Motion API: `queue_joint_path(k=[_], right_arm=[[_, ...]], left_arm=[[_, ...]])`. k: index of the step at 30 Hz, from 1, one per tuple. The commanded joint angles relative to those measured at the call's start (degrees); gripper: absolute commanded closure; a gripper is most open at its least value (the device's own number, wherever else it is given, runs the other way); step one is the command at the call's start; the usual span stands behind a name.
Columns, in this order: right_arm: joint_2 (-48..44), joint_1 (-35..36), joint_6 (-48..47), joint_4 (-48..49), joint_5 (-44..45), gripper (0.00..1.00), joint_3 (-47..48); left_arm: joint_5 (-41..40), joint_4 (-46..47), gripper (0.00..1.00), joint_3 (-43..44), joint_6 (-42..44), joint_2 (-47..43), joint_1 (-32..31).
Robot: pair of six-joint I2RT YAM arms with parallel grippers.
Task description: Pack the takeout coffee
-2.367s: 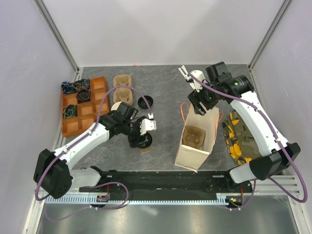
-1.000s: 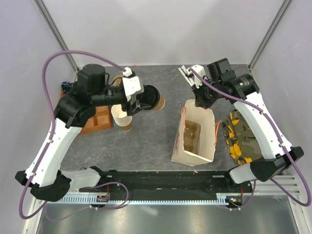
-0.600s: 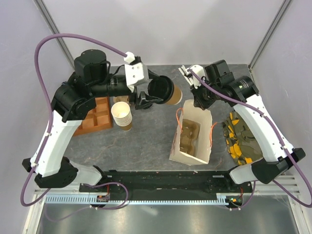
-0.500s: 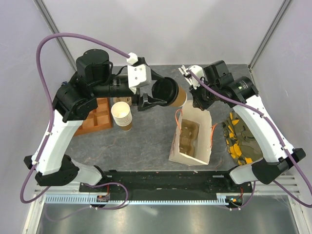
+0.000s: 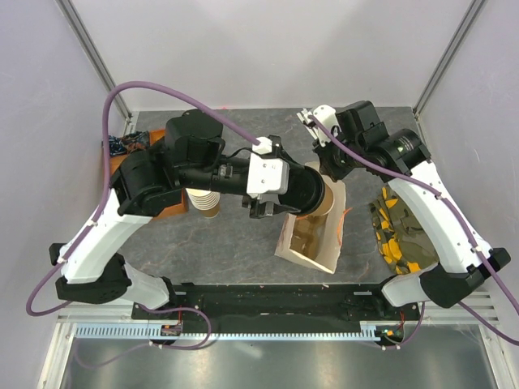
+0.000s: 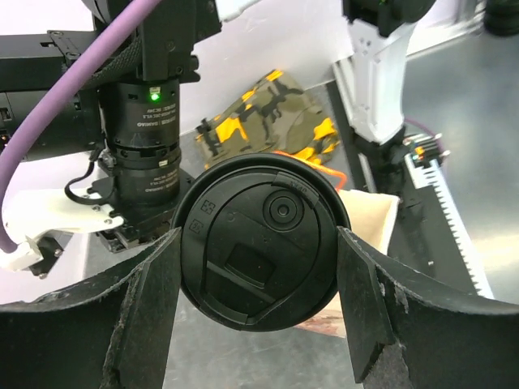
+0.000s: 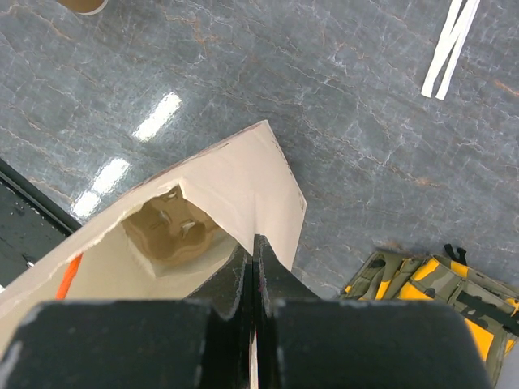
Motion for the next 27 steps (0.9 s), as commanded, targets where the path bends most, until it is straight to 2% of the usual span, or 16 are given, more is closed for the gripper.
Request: queue_joint_path(k=[1, 4, 17, 21, 24, 27], right_arm=[[-1.58, 0.97, 1.66, 1.67, 2.96, 1.0, 1.7], [-1.67, 1.32, 1.57, 1.76, 3.5, 1.0, 0.73], [0.35, 1.76, 1.48, 2.29, 6.84, 1.0, 2.04], [0.53, 1.68, 1.57, 2.03, 5.61, 1.0, 3.45], [-0.17, 1.68, 1.83, 1.76, 3.52, 1.0, 3.45], [-1.31, 1.76, 1.92, 1.67, 1.57, 1.0, 3.01]], left_arm=[[-7.5, 0.86, 0.7, 1.09, 8.75, 0.31, -3.1], [-11.47, 1.74, 0.7, 4.76, 12.73, 1.27, -4.16], [-10.17, 0.78, 0.69, 9.26, 12.48, 2.77, -6.71], [-11.48, 0.34, 0.7, 5.68, 14.58, 1.73, -6.97], [-12.8, 0.6, 0.71, -3.01, 14.68, 0.05, -6.97], [-14.82, 0.52, 0.71, -7.94, 15.02, -1.27, -6.97]])
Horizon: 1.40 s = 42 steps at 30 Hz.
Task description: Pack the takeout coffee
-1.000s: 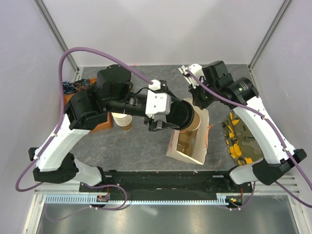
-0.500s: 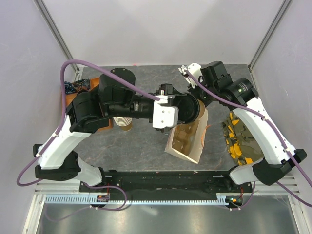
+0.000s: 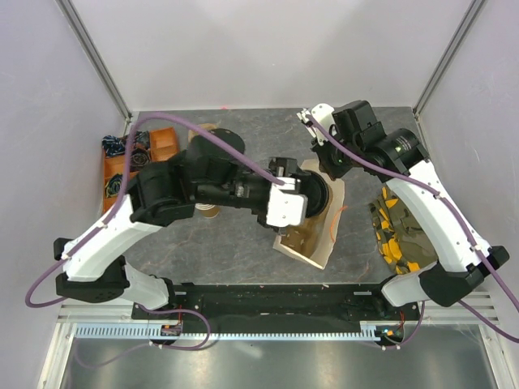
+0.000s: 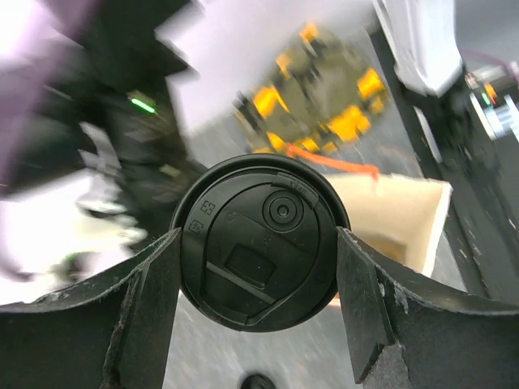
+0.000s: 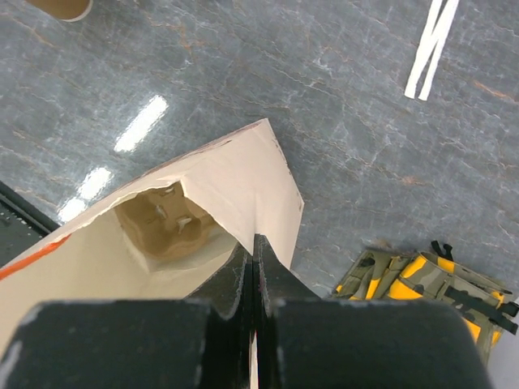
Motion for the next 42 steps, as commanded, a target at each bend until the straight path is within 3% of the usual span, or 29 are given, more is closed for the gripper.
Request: queue_joint_path(k=[1, 14, 21, 32, 42], right_arm=[[-2.21, 0.28, 1.09, 1.26, -3.11, 1.0, 2.07], [-5.9, 0.28, 3.99, 0.38, -9.09, 1.0, -2.05], [-5.82, 0.36, 4.78, 0.03, -10.06, 1.0, -1.09], [-7.75, 0.28, 6.8, -0.23, -12.61, 1.0, -1.97], [-12.15, 0.28, 13.56, 1.96, -12.53, 1.0, -10.23]], left_arm=[[-4.22, 0.38, 0.71, -5.53, 2.52, -1.47, -0.37], [-7.39, 1.17, 0.72, -11.25, 5.42, -0.68, -0.81], [-8.63, 1.44, 0.72, -12.83, 6.92, -0.06, -4.85], [-14.16, 7.77, 0.73, -26.1, 9.82, -3.05, -5.47], [-17.76, 11.63, 0.75, -29.18, 4.91, -6.65, -5.47]])
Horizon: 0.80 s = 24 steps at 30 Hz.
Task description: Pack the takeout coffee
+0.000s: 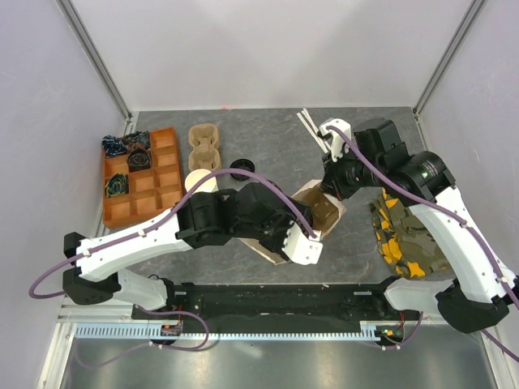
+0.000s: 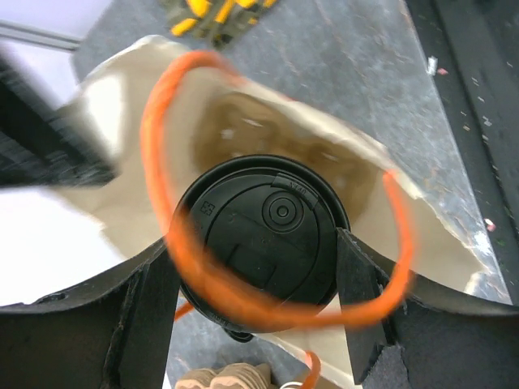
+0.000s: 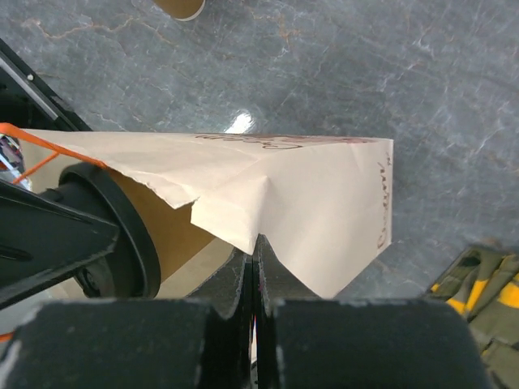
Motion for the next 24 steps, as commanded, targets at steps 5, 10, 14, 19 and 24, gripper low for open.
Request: queue_joint_path(k=[5, 10, 14, 19, 24], right_arm=[[-2.82, -0.51, 9.89, 2.05, 3.19, 1.0, -4.46], [-4.05, -3.24, 9.81, 0.3, 1.18, 0.88, -7.72], [-3.88, -3.15, 4.12, -1.28, -0.94, 0.41, -7.82], [0.51, -3.24, -8.28, -1.55, 0.2, 0.1, -1.5], [6.31, -3.24, -19.88, -1.64, -5.15, 0.02, 6.42]], left_arm=[[-2.66, 6.53, 0.74, -2.2, -6.07, -7.3, -0.27], [-3.1, 5.47, 0.75, -6.15, -6.42, -9.07, -0.18], [-2.4, 5.12, 0.75, -7.47, -7.56, -10.03, -0.18], [-0.22, 5.38, 0.75, -7.83, -7.13, -10.65, -0.18], [0.59, 5.38, 0.75, -7.83, -5.9, -10.91, -0.18]])
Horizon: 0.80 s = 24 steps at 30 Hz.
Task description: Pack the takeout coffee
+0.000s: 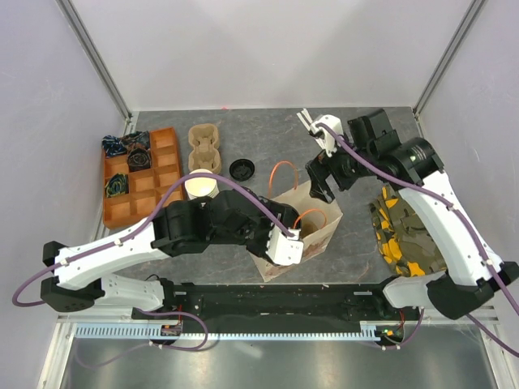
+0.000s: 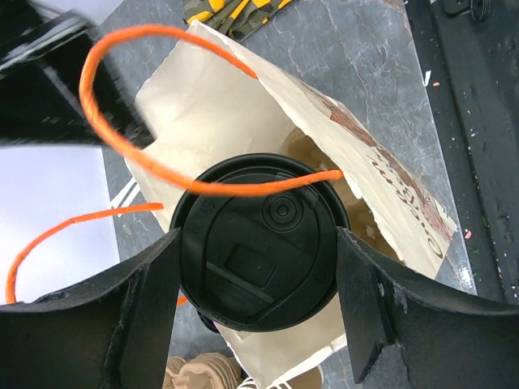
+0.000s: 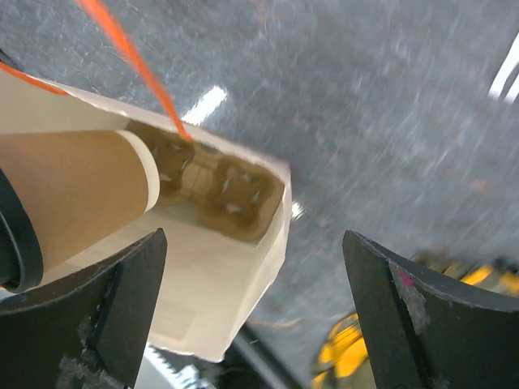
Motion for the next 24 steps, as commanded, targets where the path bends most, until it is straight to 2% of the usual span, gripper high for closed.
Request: queue_joint_path(k=[1, 4, 9, 13, 18, 21, 22, 23, 24], right_arm=[[3.13, -0.09, -15.38, 0.9, -5.55, 0.02, 6.49], [4.45, -0.09, -23.02, 0.46, -11.17, 0.02, 6.59], [6.56, 0.26, -29.82, 0.19, -19.17, 0.06, 6.76], [9.37, 0.7, -30.09, 2.04, -19.97, 0.22, 6.15], [11.83, 1.14, -31.58, 2.48, -22.52, 0.33, 4.74], [11.75, 2.45, -31.24, 3.44, -23.05, 0.5, 3.07], [11.75, 2.63, -30.01, 3.79, -22.79, 0.65, 2.9], [12.01, 2.89, -28.96, 4.49, -22.44, 0.74, 3.15], [12.01, 2.98, -25.99, 4.94, -21.74, 0.95, 4.03]], left_arm=[[1.49, 1.58, 0.75, 0.2, -0.52, -1.71, -0.01], [2.01, 1.49, 0.75, 0.28, -1.13, -1.89, -0.01], [2.19, 1.31, 0.75, 0.11, -1.75, -1.8, 0.26], [2.63, 1.4, 0.75, -0.07, -1.66, -2.15, 0.52], [2.89, 1.31, 0.75, -0.59, -1.84, -2.07, 0.78], [2.98, 1.23, 0.76, -0.77, -2.01, -1.98, 1.05], [3.15, 1.31, 0.76, -0.86, -1.93, -1.98, 1.22], [2.81, 1.31, 0.76, -0.95, -2.19, -1.98, 1.31], [2.72, 1.49, 0.76, -1.04, -2.45, -1.98, 1.66]])
